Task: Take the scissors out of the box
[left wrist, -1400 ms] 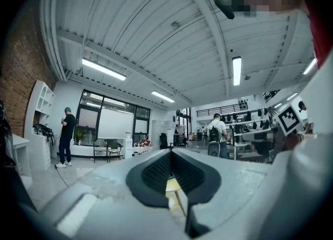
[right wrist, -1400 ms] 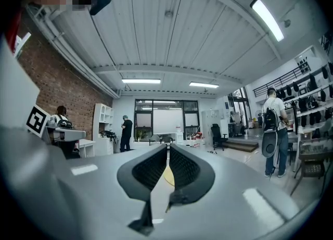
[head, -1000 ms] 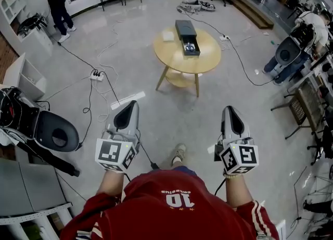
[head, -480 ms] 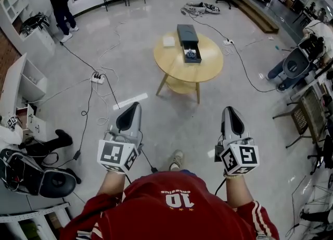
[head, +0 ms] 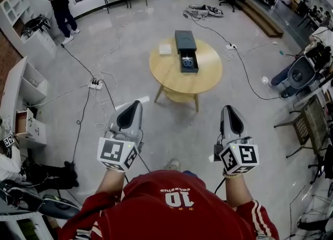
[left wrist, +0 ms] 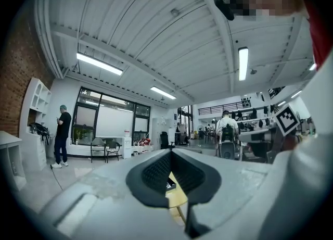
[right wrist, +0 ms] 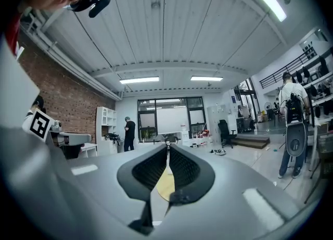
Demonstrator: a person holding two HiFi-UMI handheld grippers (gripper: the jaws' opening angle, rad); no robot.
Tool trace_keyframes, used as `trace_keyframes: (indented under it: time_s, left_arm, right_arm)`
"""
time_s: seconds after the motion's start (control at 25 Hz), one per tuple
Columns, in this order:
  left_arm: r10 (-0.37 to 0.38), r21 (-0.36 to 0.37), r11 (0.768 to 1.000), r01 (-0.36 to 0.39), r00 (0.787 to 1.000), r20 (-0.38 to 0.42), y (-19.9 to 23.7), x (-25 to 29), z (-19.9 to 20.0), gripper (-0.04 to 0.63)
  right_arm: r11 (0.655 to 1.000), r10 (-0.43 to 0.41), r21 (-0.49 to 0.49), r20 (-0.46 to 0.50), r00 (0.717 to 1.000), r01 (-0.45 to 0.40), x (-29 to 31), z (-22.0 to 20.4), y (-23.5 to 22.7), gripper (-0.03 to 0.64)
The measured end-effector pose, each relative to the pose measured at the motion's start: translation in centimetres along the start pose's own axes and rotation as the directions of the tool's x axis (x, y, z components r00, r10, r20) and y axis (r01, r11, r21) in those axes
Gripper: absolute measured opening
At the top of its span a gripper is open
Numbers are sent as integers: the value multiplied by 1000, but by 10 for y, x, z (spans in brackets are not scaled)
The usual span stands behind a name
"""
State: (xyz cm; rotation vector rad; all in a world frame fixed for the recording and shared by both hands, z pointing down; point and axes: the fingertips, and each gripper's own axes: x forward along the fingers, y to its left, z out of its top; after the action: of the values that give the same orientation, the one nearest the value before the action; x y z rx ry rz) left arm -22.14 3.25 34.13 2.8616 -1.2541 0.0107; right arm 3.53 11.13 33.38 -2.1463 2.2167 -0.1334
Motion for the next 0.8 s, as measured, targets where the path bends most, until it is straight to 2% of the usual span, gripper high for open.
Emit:
trace_keyframes:
  time_s: [0.28,0.48,0.8]
  left_arm:
    - [12,37,999,-11,999,-30,-19,41,2,0]
    - [14,60,998,-13,999,-32,-35,57,4,0]
    - [7,84,996,-4,1000,-30,-41,75,4,0]
  right_arm:
    - [999,34,37,8,999,-34,19,-2,-36,3]
    - [998,25,61,11,1000,-26,18,-5,-61,3]
    - [998,18,64,17,1000,-19,23,-8,-75,3]
